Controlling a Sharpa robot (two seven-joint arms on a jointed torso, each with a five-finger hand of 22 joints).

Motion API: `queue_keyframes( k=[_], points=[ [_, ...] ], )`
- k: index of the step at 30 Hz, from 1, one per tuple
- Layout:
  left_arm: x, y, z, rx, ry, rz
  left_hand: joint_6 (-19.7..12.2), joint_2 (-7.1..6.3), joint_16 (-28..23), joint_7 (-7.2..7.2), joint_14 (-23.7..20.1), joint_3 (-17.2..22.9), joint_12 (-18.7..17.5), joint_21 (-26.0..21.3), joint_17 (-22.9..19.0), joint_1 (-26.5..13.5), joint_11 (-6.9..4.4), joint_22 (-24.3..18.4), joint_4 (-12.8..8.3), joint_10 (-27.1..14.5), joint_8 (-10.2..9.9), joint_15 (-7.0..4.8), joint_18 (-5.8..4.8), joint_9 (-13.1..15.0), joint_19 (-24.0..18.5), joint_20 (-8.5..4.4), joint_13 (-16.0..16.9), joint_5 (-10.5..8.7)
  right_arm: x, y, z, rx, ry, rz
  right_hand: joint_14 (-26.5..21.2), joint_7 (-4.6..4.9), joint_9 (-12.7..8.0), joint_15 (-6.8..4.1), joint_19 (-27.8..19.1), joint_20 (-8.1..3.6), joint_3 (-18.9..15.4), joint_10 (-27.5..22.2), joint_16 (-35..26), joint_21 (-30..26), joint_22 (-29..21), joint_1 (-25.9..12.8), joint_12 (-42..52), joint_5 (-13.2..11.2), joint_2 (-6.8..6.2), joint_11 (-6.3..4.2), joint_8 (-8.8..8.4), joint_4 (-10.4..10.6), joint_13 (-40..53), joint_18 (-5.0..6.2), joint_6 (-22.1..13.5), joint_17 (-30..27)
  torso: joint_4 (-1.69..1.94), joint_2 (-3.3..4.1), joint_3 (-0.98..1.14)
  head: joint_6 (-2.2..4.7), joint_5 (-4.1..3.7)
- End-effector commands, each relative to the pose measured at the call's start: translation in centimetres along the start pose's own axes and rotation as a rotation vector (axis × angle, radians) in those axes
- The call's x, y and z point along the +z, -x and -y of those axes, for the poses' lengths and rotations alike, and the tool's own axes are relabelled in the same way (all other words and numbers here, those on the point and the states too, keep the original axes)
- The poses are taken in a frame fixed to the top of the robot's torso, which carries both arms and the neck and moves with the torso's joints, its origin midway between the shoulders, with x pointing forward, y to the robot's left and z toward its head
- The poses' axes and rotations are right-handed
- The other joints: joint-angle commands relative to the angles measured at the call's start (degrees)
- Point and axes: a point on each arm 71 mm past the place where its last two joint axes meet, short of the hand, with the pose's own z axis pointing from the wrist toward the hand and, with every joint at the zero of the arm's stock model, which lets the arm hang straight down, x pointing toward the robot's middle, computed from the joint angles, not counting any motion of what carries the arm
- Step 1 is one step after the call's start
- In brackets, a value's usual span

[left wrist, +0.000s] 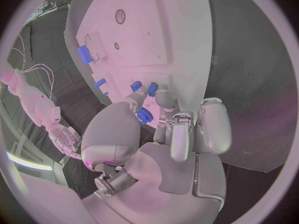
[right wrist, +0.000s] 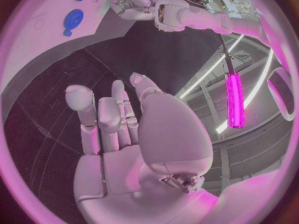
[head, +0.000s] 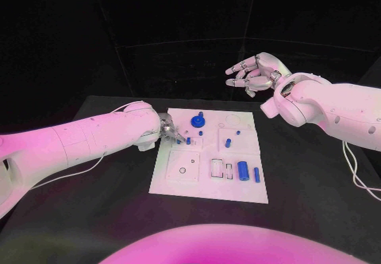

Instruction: Assemble the parts on the task board

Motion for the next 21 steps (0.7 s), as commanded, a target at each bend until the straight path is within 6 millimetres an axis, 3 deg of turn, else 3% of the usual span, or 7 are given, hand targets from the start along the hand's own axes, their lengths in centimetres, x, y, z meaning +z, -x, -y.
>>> queue_keyframes(
  k=[1,2,5,8,11,15,21],
  points=[
    [-0.2,1.1,0.1,-0.045,-0.044,0.073,-1.29,0.42,-0.07,0.23,5.83,-0.92,-2.02,-1.78,14.57,0.58,0.32,-1.82,0.21,-1.93,-0.36,-0.26,-0.21,-0.1,-0.88,0.09,-2.6,0.11,0.1,0.0,-0.1,-0.001,0.006,-0.005,0.36,-0.16,-0.06,-0.05,0.27,0.05,0.4,0.39,-0.34,-0.39,-0.07,-0.22,0.21,0.2,-0.26,-0.14,0.12,0.01,-0.06,0.7,-0.12,-0.03,0.02,0.02,0.0,-0.01,-0.13],
    [-0.3,1.4,0.2,-0.067,-0.063,0.092,-2.79,0.36,-1.7,0.79,4.97,-1.43,-5.44,-5.61,11.33,0.82,0.83,-5.94,0.35,-4.86,-1.03,0.08,0.68,-0.34,-2.8,0.31,-7.36,0.16,0.1,0.0,-0.1,-0.001,0.006,-0.005,0.36,-0.16,-0.06,-0.05,0.27,0.05,0.4,0.39,-0.34,-0.39,-0.07,-0.22,0.21,0.2,-0.26,-0.14,0.12,0.01,-0.06,0.7,-0.12,-0.03,0.03,0.01,0.02,-0.01,-0.17],
    [-0.5,2.0,0.4,-0.153,-0.139,0.128,-6.85,0.26,-4.24,2.57,3.59,-2.66,-7.12,-11.65,6.97,1.93,2.37,-11.97,0.71,-8.56,-2.84,1.38,1.83,-1.21,-5.99,1.21,-8.2,0.01,0.1,0.0,-0.1,-0.001,0.006,-0.005,0.36,-0.15,-0.06,-0.04,0.27,0.05,0.41,0.39,-0.34,-0.4,-0.08,-0.26,0.22,0.19,-0.28,-0.13,0.11,0.03,-0.08,0.7,-0.13,-0.03,0.01,0.01,0.01,-0.01,-0.17],
    [-0.7,2.4,0.7,-0.233,-0.224,0.132,-11.63,-1.04,-12.53,4.8,-1.87,-4.42,-9.72,-26.39,-5.61,3.23,4.66,-26.22,0.72,-14.43,-5.1,3.25,4.34,-2.5,-14.47,2.64,-9.4,0.34,0.1,0.0,-0.1,-0.002,0.004,-0.003,0.37,-0.15,-0.06,-0.04,0.28,0.05,0.41,0.39,-0.33,-0.4,-0.07,-0.3,0.22,0.19,-0.28,-0.13,0.11,0.05,-0.09,0.7,-0.14,-0.01,0.03,0.07,-0.01,-0.01,-0.3],
    [-0.8,2.8,1.0,-0.285,-0.294,0.149,-16.77,-2.41,-34.0,7.71,-20.31,-7.67,-14.78,-36.83,-31.16,6.17,7.75,-32.88,0.46,-24.17,-9.36,6.69,3.79,-5.57,-23.62,5.27,-12.06,0.23,0.1,0.1,-0.1,-0.003,0.0,-0.002,0.37,-0.13,-0.07,-0.04,0.29,0.05,0.44,0.39,-0.35,-0.43,-0.09,-0.38,0.24,0.19,-0.25,-0.12,0.1,0.12,-0.12,0.7,-0.15,-0.02,0.09,0.04,-0.02,-0.01,-0.21],
    [-0.8,3.3,1.5,-0.313,-0.378,0.192,-15.4,-1.13,-37.44,8.77,-21.84,-12.22,-15.55,-42.61,-35.55,11.76,8.72,-37.38,0.63,-26.16,-11.9,7.8,4.92,-9.37,-23.21,7.36,-14.61,0.3,0.2,0.0,0.0,-0.003,-0.002,-0.002,0.37,-0.13,-0.07,-0.03,0.28,0.05,0.46,0.4,-0.35,-0.46,-0.13,-0.46,0.26,0.19,-0.24,-0.11,0.09,0.18,-0.14,0.7,-0.17,0.0,0.07,-0.02,0.05,-0.01,-0.19],
    [-0.5,3.3,3.2,-0.179,-0.5,0.245,-14.08,1.75,-38.77,8.7,-23.11,-10.15,-17.69,-45.58,-37.63,21.79,9.27,-39.73,-3.77,-28.71,-13.84,8.1,5.52,-11.97,-23.03,8.12,-17.33,0.07,0.4,-0.2,-0.1,-0.003,-0.002,-0.007,0.38,-0.12,-0.07,-0.03,0.3,0.05,0.48,0.4,-0.35,-0.44,-0.09,-0.48,0.27,0.19,-0.23,-0.11,0.09,0.2,-0.15,0.69,-0.17,0.01,-0.03,0.02,-0.02,-0.01,-0.49]
  ],
)
